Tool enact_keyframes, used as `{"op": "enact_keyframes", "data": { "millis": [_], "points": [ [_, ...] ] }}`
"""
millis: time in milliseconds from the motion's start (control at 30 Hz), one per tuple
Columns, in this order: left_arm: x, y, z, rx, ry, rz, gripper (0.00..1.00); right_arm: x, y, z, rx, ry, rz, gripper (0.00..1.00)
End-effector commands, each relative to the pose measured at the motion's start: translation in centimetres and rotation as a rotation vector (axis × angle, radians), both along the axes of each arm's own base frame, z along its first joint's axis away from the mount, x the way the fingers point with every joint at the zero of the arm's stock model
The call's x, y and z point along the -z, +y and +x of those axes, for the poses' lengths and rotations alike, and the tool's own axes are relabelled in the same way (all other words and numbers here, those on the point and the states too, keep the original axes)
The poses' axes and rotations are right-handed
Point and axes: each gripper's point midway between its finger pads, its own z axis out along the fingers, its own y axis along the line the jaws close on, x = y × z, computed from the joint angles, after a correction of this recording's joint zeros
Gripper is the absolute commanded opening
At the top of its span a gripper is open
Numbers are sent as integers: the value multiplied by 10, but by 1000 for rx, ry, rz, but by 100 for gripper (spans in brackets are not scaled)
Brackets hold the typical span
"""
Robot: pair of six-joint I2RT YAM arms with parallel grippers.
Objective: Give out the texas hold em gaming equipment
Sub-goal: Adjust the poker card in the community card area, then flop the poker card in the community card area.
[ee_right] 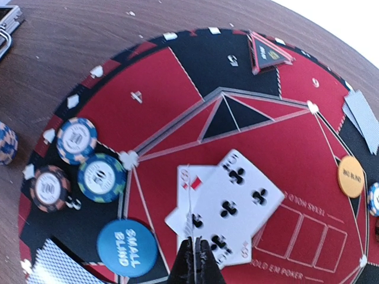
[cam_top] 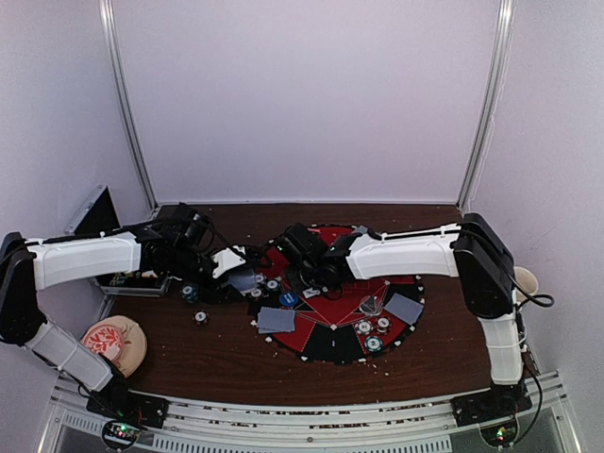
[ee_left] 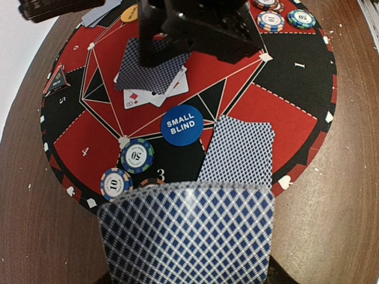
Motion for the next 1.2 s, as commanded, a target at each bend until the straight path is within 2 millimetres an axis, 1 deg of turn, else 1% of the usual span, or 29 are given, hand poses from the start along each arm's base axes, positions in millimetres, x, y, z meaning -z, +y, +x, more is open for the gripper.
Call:
{"op": "enact_keyframes", "data": {
  "millis": [0,100,200,333,467,567,733,967,1067,1167],
  "points": [
    [-14,-6,5,6,-39,-45,54,-20,-28,-6,75,-34,5,0],
    [-13,-6,4,9,-34,-46,54,-28,-38,-9,100,-48,44,0],
    [-13,-7,4,9,-33,-46,54,-30,-46,-11,118,-51,73,0],
    [-14,-6,4,9,-36,-50,54,-25,-63,-10,161,-48,97,0],
    [-15,-7,4,10,-37,-51,54,-20,-74,-7,184,-41,108,0],
    [-15,-6,4,10,-37,-51,54,-18,-76,-5,190,-42,98,0],
    [-15,-6,3,10,-39,-50,54,-15,-71,-3,177,-30,115,0],
    [-16,-5,3,6,-42,-49,54,0,-76,-7,190,-3,85,0],
    [-15,-5,3,7,-40,-47,54,-1,-74,-11,178,8,113,0],
    [-15,-6,4,7,-39,-48,54,-3,-78,-11,185,-6,98,0]
  ]
}}
